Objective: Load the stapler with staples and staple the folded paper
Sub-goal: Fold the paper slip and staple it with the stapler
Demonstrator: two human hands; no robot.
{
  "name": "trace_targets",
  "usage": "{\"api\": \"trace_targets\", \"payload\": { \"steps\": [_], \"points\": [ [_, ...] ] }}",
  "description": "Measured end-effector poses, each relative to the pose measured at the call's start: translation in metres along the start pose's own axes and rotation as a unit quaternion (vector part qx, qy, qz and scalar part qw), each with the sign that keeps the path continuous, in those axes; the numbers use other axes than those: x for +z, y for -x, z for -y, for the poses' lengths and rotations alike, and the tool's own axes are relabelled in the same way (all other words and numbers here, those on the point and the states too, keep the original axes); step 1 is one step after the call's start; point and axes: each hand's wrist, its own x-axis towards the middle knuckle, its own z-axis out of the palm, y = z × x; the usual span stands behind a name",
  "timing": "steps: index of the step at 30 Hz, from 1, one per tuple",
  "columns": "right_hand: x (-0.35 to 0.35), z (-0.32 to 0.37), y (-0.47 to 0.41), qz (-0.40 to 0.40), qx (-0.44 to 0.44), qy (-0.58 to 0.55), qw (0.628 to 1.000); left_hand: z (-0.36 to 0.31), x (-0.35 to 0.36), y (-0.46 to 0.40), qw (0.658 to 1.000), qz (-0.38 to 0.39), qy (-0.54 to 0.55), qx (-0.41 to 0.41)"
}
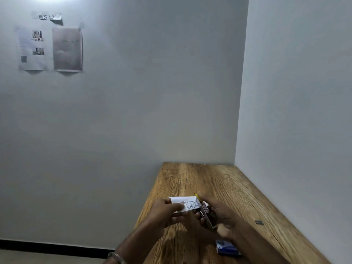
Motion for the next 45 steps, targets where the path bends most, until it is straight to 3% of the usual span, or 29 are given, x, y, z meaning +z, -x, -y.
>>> {"api": "trace_targets", "payload": {
  "steps": [14, 19, 21, 25, 29, 36, 45],
  "points": [
    [-0.003, 0.013, 0.022, 0.011, -0.006, 0.023, 1.000, -0.008, -0.007, -0.005, 0.999, -0.031, 0.029, -0.023],
    [-0.027, 0.024, 0.033, -0.038, -0.060, 0.120, 0.990, -0.013, -0.015, -0.009, 0.998, -0.035, 0.046, -0.023],
    [-0.039, 0.024, 0.036, -0.059, -0.102, 0.212, 0.970, -0.012, -0.017, -0.010, 0.998, -0.032, 0.048, -0.028],
    [-0.058, 0.022, 0.041, -0.097, -0.176, 0.447, 0.872, -0.009, -0.017, -0.009, 0.999, -0.019, 0.039, -0.032],
    [-0.068, 0.017, 0.043, -0.124, -0.179, 0.572, 0.791, -0.007, -0.016, -0.009, 0.999, -0.018, 0.029, -0.028],
    [-0.071, 0.002, 0.041, -0.131, -0.159, 0.627, 0.751, -0.007, -0.018, -0.009, 0.999, -0.025, 0.024, -0.038],
    [-0.078, -0.005, 0.036, -0.122, -0.130, 0.639, 0.748, -0.006, -0.021, -0.007, 0.999, -0.022, 0.021, -0.038]
  ]
}}
